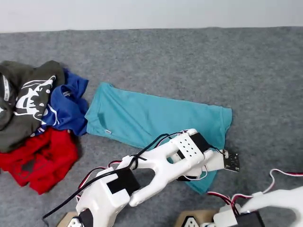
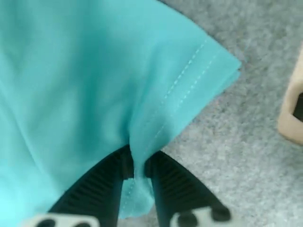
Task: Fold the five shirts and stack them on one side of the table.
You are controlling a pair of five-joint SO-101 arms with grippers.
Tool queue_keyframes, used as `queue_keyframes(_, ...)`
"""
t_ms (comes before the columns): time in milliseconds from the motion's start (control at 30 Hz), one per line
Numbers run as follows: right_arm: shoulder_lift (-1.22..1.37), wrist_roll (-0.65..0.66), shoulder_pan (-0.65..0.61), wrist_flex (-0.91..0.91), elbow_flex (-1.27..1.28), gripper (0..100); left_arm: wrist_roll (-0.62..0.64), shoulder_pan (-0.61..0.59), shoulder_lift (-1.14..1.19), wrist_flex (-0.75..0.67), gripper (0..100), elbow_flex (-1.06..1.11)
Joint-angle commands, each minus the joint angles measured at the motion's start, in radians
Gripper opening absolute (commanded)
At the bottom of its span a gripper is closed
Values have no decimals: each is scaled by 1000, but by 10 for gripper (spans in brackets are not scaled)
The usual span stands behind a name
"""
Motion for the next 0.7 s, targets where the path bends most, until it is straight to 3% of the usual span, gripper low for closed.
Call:
queue_keyframes(0,-36,12,-1,1,-6,39,-5,5,-5,49,2,-61)
queue_keyframes(300,-36,12,-35,1,-6,39,-5,-110,5,89,2,-226)
queue_keyframes(667,-36,3,-107,10,-6,39,-8,-198,6,31,2,-234)
